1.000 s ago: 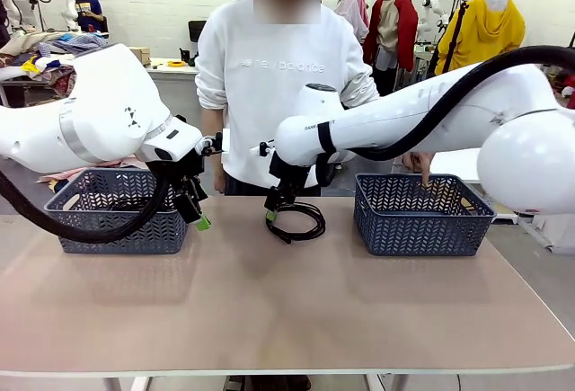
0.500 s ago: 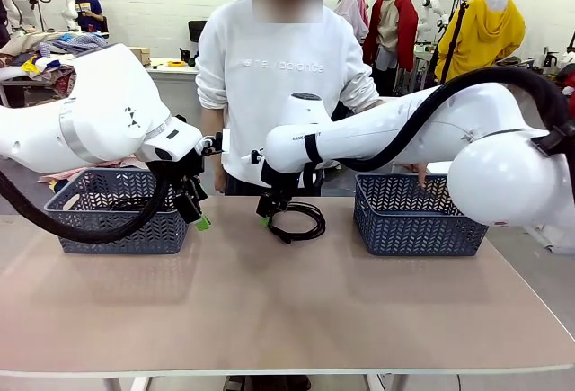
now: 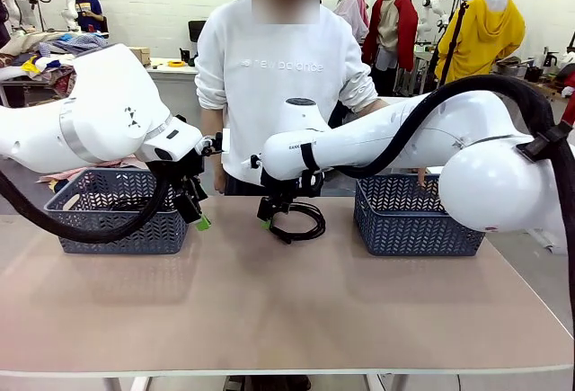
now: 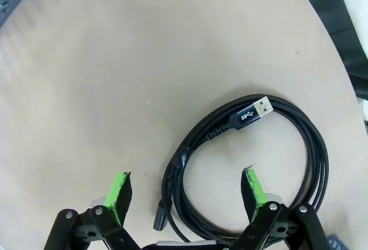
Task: Organize the cables according to human instructions.
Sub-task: Pick up a bundle of cables and place it in the basket indicated by the human.
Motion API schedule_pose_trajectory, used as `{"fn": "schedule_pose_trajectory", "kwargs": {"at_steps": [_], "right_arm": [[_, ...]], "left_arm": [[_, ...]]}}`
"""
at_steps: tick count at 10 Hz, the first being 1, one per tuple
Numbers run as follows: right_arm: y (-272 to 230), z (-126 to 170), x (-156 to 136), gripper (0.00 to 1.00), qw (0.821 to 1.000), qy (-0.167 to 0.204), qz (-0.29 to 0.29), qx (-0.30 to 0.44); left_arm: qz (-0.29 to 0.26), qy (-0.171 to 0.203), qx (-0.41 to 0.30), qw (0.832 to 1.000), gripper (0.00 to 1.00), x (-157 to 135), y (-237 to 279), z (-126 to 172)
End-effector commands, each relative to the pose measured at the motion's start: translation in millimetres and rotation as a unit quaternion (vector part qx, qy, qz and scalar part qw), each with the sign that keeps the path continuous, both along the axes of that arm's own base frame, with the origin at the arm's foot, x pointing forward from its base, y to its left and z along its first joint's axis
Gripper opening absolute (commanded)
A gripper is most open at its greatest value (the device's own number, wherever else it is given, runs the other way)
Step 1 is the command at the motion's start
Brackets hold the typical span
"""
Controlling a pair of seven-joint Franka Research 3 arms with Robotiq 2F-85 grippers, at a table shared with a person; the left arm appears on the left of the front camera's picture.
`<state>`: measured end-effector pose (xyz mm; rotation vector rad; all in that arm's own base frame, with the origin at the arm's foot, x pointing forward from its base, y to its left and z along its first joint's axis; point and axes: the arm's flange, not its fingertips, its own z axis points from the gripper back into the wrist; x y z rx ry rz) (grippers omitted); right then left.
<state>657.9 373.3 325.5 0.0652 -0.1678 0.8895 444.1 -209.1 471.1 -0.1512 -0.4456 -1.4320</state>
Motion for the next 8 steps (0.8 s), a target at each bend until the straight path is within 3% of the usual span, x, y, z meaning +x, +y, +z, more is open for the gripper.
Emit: {"fn": "schedule_pose_trajectory", "kwargs": {"at_steps": [1, 8], "right_arm": [[8, 1, 8, 1.00, 1.000, -0.007, -0.019, -0.016], [9, -11, 15, 1.00, 0.999, 0.002, -0.028, -0.022]], "left_arm": [[0.000, -0.002, 0.004, 1.000, 1.00, 0, 2, 0], [0.000, -0.002, 0.004, 1.000, 1.00, 0, 2, 0]]}}
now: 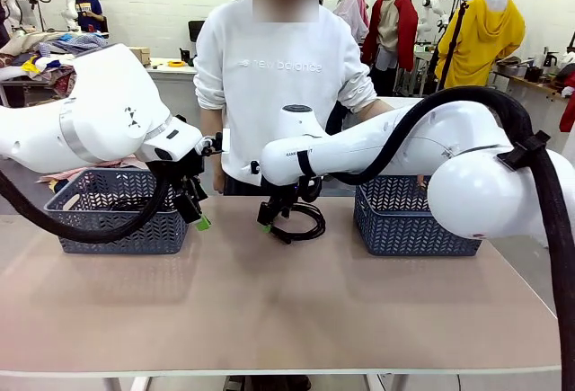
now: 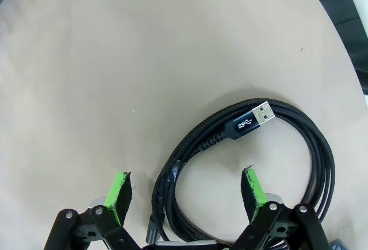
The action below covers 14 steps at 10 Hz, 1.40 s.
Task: Organize the cables according to human instructions.
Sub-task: Pick up a bundle of cables and place it in the basket indicated by the human.
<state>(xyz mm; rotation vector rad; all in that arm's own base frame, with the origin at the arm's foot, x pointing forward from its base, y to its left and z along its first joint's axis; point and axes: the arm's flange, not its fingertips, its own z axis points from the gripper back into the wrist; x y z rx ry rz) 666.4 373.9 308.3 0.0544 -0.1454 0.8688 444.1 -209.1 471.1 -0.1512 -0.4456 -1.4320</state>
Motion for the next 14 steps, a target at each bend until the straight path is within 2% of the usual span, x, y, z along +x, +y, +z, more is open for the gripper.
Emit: {"fn": "schedule_pose_trajectory", "kwargs": {"at_steps": [1, 4, 7, 8, 9, 10, 11, 12, 14], "right_arm": [[9, 7, 7, 0.89, 1.000, -0.005, -0.018, -0.016], [12, 4, 8, 0.63, 1.000, 0.002, -0.017, -0.016], [14, 3, 9, 0.33, 1.000, 0.008, -0.016, -0.010], [15, 3, 9, 0.43, 1.000, 0.004, -0.016, -0.009], [15, 4, 9, 0.14, 1.000, 0.003, -0.018, -0.004], [15, 4, 9, 0.23, 1.000, 0.005, -0.018, -0.001], [15, 6, 8, 0.00, 1.000, 0.012, -0.017, 0.004], [15, 12, 4, 0.04, 1.000, 0.017, -0.017, 0.006], [10, 23, -1, 0.00, 1.000, 0.025, -0.013, 0.012]], "left_arm": [[0.000, -0.002, 0.004, 1.000, 1.00, 0, 2, 0], [0.000, -0.002, 0.004, 1.000, 1.00, 0, 2, 0], [0.000, -0.002, 0.004, 1.000, 1.00, 0, 2, 0], [0.000, -0.002, 0.004, 1.000, 1.00, 0, 2, 0], [0.000, -0.002, 0.004, 1.000, 1.00, 0, 2, 0], [0.000, -0.002, 0.004, 1.000, 1.00, 0, 2, 0], [0.000, -0.002, 0.004, 1.000, 1.00, 0, 2, 0], [0.000, -0.002, 0.004, 1.000, 1.00, 0, 2, 0], [0.000, -0.002, 0.004, 1.000, 1.00, 0, 2, 0]]}}
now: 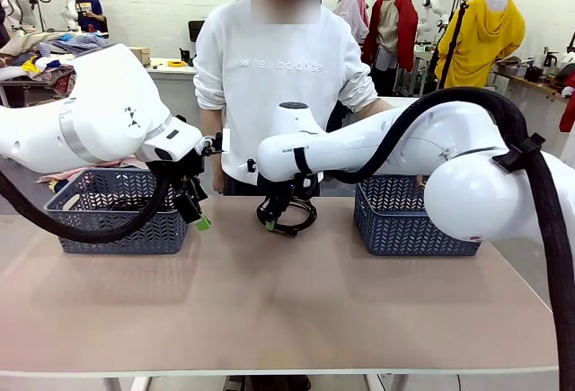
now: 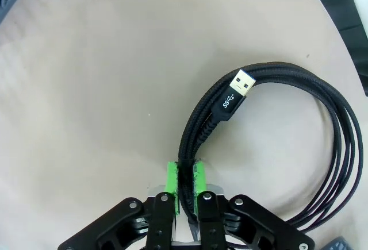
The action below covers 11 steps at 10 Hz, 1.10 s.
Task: Organize the cables according to human instructions.
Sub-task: Pick up a bundle of cables and place it in the basket indicated by the human.
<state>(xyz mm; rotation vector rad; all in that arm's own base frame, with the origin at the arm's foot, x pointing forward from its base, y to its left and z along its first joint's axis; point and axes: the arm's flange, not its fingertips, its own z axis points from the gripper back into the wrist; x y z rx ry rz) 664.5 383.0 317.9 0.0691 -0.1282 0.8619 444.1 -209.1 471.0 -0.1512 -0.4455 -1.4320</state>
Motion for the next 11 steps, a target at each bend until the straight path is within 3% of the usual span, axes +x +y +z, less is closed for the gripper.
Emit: {"fn": "schedule_pose_trajectory", "kwargs": {"at_steps": [1, 4, 5, 9, 11], "right_arm": [[-3, 22, -3, 0.00, 1.000, 0.012, -0.010, 0.010], [-34, 75, -23, 0.00, 1.000, -0.005, 0.015, 0.011], [-47, 94, -32, 0.00, 0.998, -0.018, 0.060, 0.022], [-111, 163, -73, 0.00, 0.979, -0.012, 0.203, 0.003], [-144, 186, -87, 0.00, 0.960, 0.014, 0.279, 0.001]], "left_arm": [[0.000, -0.002, 0.004, 1.000, 1.00, 0, 2, 0], [0.000, -0.002, 0.004, 1.000, 1.00, 0, 2, 0], [0.000, -0.002, 0.004, 1.000, 1.00, 0, 2, 0], [0.000, -0.002, 0.004, 1.000, 1.00, 0, 2, 0], [0.000, -0.002, 0.004, 1.000, 1.00, 0, 2, 0]]}}
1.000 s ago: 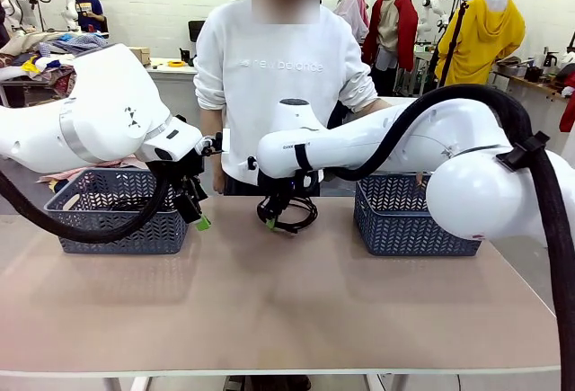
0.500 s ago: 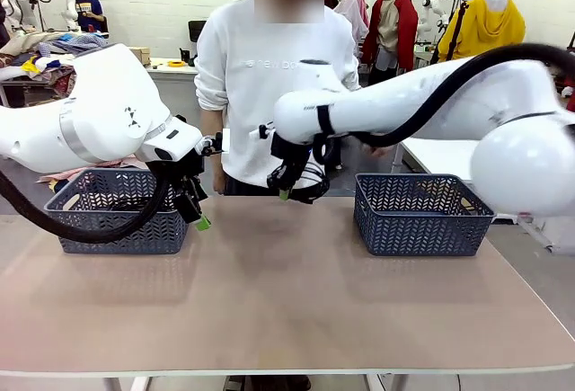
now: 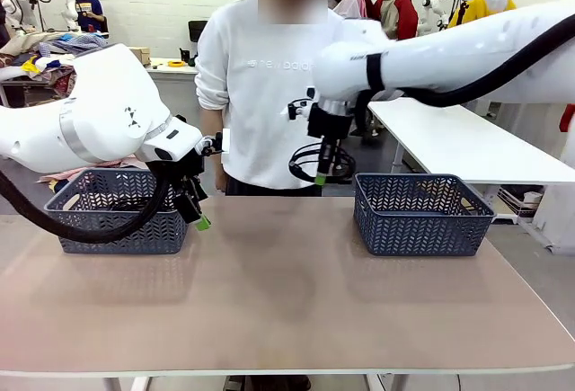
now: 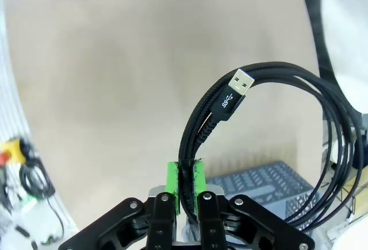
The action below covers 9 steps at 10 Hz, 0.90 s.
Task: Organize the cables according to human instructions.
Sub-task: Pick up a bundle of cables and place it in the basket indicated by the human.
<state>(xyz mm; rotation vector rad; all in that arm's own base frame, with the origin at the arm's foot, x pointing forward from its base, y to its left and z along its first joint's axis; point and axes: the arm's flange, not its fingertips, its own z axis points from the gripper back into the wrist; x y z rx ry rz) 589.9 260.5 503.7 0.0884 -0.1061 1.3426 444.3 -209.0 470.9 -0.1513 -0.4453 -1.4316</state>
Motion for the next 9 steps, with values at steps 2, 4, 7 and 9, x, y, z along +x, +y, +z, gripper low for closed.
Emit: {"fn": "schedule_pose_trajectory", "kwargs": {"at_steps": [2, 4, 7, 9], "right_arm": [[-60, 13, -16, 0.00, 0.996, 0.021, 0.085, 0.005], [-85, 15, -18, 0.00, 0.996, 0.003, 0.094, 0.007], [-76, 20, -8, 0.00, 0.996, 0.015, 0.083, -0.009], [-76, 20, -8, 0.00, 0.996, 0.015, 0.083, -0.009]], "left_arm": [[-0.001, -0.002, 0.004, 1.000, 1.00, 0, 2, 0], [-0.001, -0.002, 0.004, 1.000, 1.00, 0, 2, 0], [-0.001, -0.002, 0.004, 1.000, 1.00, 0, 2, 0], [-0.001, -0.002, 0.004, 1.000, 1.00, 0, 2, 0]]}}
